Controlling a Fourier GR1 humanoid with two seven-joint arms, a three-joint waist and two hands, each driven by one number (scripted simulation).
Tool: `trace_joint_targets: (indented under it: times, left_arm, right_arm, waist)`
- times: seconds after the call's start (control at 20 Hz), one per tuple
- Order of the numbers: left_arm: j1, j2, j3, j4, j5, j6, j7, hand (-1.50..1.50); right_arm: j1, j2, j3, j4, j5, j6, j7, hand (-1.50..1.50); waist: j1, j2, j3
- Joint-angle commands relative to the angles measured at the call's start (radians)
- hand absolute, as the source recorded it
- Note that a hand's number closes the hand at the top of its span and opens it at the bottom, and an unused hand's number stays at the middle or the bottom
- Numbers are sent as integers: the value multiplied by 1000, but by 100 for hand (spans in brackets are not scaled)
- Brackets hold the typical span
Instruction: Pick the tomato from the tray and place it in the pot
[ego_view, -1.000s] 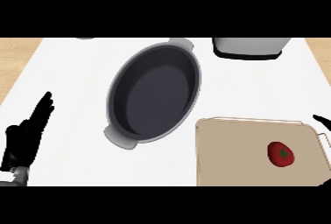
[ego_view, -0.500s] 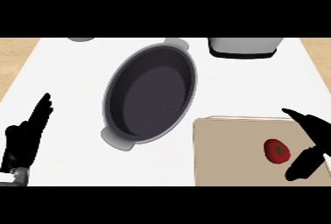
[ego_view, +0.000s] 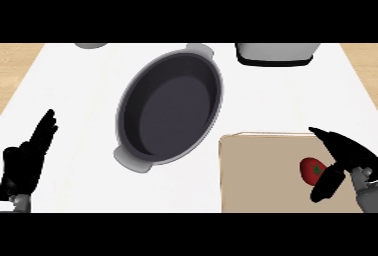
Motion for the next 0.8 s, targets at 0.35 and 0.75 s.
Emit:
trace_joint_targets:
  times: [0.35,0.75]
  left_arm:
    - [-15,-39,37,-96,-67,-41,124,0]
    - [-31,-85,73,-70,-106,-66,101,0]
  right_arm:
    - [-23,137,-48,107,176,54,-14,-150]
    - [-14,173,-108,294,282,37,-207,-150]
  waist:
    - [-2,-1,0]
    - [-1,0,0]
